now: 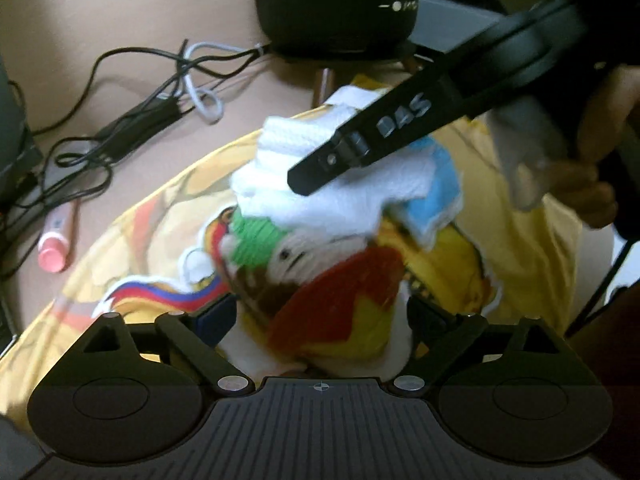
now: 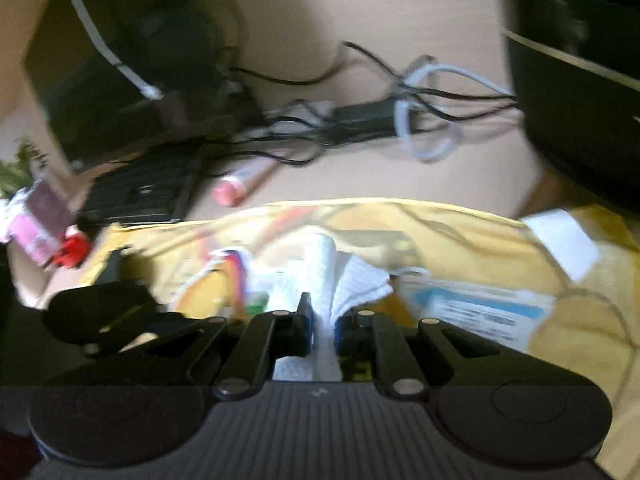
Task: Clean container
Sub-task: 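Rub the tissue in the right tool over the doll's green hat, then keep wiping the doll held by the left tool with the right tool's tissue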
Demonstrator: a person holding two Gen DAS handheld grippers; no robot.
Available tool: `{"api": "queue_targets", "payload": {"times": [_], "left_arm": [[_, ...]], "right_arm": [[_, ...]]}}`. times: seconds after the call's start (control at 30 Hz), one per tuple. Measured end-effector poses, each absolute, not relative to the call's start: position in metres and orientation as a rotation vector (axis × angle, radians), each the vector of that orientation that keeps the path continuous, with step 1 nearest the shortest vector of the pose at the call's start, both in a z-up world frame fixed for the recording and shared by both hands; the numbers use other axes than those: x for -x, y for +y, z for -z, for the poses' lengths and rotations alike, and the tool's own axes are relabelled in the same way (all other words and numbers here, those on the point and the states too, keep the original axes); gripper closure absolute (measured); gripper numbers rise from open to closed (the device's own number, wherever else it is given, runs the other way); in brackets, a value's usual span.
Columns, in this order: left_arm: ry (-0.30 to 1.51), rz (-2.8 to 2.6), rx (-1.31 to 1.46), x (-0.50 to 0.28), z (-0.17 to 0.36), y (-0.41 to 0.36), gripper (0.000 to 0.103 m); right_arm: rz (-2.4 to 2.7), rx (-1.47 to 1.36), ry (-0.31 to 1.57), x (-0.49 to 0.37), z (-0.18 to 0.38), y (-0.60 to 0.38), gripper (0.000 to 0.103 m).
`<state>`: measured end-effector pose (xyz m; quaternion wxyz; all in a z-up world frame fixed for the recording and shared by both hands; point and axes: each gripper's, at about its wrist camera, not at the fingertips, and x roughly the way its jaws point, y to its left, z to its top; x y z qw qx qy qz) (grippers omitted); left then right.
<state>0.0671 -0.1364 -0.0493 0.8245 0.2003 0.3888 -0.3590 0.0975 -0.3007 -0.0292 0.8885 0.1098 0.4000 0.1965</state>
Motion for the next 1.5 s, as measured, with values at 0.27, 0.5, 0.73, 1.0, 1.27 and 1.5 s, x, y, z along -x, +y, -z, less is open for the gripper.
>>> {"api": "queue_targets", "payload": {"times": [0.27, 0.5, 0.73, 1.0, 1.27, 1.5], "left_arm": [[0.806, 0.741, -0.491, -0.070, 0.058, -0.142, 0.021], [0.767, 0.665, -0.590, -0.086, 0.051, -0.115, 0.019], [0.826, 0.647, -0.526, -0.088, 0.057, -0.111, 0.012], [0.869, 0.651, -0.415, -0.086, 0.054, -0.103, 0.010], [0.964, 0.600, -0.224, -0.104, 0.056, -0.092, 0.009], [0.966, 0.529, -0.074, -0.119, 0.052, -0.093, 0.009]], "right_arm": [[-0.397, -0.271, 0.833, -0.096, 0.037, -0.299, 0.092], [-0.434, -0.278, 0.827, -0.105, 0.030, -0.287, 0.092], [-0.716, -0.380, 0.770, -0.095, 0.009, -0.258, 0.092], [-0.591, -0.376, 0.803, -0.108, 0.025, -0.282, 0.092], [-0.428, -0.336, 0.864, -0.111, 0.044, -0.303, 0.090], [-0.345, -0.239, 0.820, -0.121, 0.029, -0.294, 0.090]]}}
